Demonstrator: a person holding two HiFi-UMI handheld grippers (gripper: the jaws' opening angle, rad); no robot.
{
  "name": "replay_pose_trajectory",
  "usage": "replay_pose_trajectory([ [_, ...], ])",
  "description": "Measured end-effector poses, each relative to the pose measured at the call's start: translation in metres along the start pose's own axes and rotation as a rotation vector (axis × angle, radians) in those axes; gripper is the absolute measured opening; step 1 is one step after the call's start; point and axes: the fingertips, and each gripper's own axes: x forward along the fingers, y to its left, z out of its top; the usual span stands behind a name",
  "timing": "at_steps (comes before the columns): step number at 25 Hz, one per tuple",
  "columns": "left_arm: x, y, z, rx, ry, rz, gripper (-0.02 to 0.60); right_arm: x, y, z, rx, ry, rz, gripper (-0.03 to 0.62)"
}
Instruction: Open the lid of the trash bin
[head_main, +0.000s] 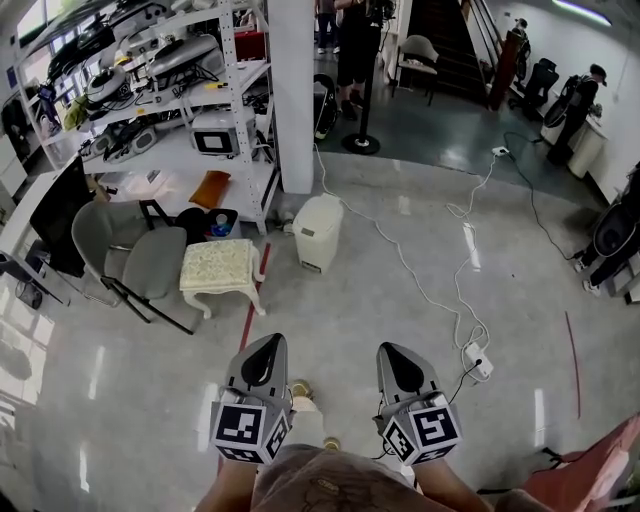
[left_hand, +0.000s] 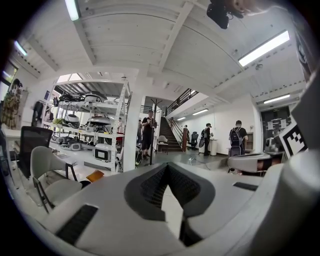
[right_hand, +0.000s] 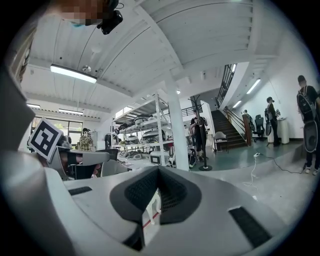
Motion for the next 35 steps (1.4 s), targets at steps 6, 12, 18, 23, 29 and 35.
replay_pose_trajectory([
  [6,0.02,0.001,-0.003,-0.002,-0.007,-0.006,-0.007,0.011,-0.014,-0.002,-0.003,-0.003,-0.011,0.031],
  [12,0.051,0.008,-0.005,-0.007,-0.008,-0.022,-0.007,0.033,-0.029,-0.004,-0.005,0.002,-0.025,0.031],
  [18,0.085,0.025,-0.003,-0.005,-0.004,-0.031,-0.008,0.067,-0.042,0.0,-0.002,0.002,-0.029,0.031],
  [23,0.12,0.042,0.0,-0.006,0.001,-0.039,-0.008,0.102,-0.056,0.003,0.007,-0.003,-0.036,0.031],
  [29,0.166,0.067,0.012,0.004,0.001,-0.056,-0.008,0.15,-0.069,0.014,0.013,-0.006,-0.047,0.031],
  [35,0.213,0.097,0.025,0.007,0.012,-0.067,-0.008,0.2,-0.078,0.03,0.018,-0.01,-0.044,0.031],
])
